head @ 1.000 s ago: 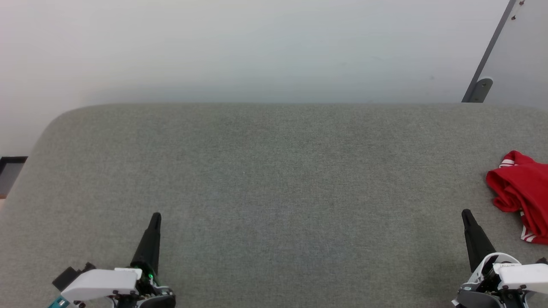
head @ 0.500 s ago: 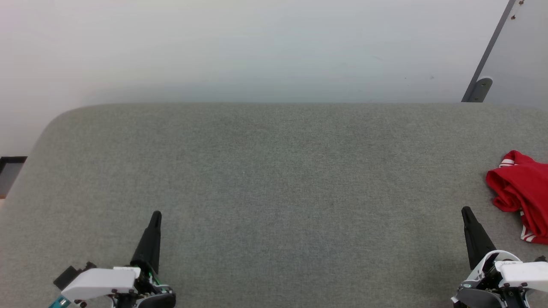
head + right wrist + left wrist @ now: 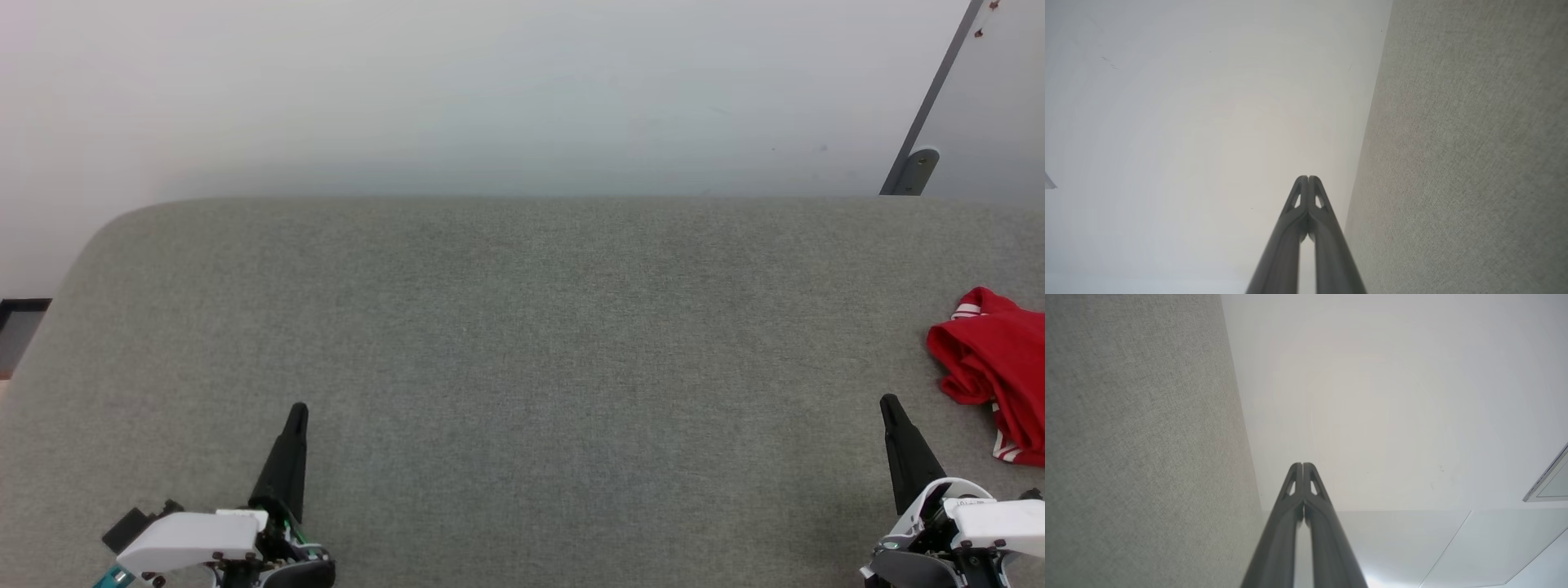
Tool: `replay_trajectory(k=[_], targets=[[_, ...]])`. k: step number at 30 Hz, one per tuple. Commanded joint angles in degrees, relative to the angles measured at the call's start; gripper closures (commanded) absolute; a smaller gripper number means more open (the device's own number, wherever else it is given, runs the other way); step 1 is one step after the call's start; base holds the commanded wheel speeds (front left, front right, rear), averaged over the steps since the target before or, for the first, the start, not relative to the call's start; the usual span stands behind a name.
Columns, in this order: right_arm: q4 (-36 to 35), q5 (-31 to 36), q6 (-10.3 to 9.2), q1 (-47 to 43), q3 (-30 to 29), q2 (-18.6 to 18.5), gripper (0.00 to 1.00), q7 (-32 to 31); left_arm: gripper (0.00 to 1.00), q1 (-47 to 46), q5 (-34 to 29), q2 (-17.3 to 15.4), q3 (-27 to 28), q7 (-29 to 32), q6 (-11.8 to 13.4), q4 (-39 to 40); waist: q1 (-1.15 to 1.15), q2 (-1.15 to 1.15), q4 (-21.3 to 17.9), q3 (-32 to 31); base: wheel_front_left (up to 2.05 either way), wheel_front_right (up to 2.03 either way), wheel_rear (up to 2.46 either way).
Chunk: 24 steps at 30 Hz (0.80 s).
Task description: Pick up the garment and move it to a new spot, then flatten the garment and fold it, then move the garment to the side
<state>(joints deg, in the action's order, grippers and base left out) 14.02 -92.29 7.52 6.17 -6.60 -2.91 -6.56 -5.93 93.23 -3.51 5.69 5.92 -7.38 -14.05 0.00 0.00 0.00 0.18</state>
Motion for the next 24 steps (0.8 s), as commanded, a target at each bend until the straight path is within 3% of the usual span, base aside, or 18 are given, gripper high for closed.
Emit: replay_trajectory(k=[1, 24], targets=[[0.01, -0.21, -0.06, 0.11, 0.01, 0.18, 1.0, -0.14, 1.0, -0.56, -0.28, 0.11, 0.12, 0.07, -0.2, -0.07, 0.0, 0.0, 0.0, 0.0, 0.0, 0.0, 0.0], [0.01, -0.22, -0.06, 0.11, 0.01, 0.18, 1.0, -0.13, 1.0, -0.59, -0.41, 0.27, 0.37, 0.37, -0.2, -0.08, 0.0, 0.0, 0.0, 0.0, 0.0, 0.0, 0.0]])
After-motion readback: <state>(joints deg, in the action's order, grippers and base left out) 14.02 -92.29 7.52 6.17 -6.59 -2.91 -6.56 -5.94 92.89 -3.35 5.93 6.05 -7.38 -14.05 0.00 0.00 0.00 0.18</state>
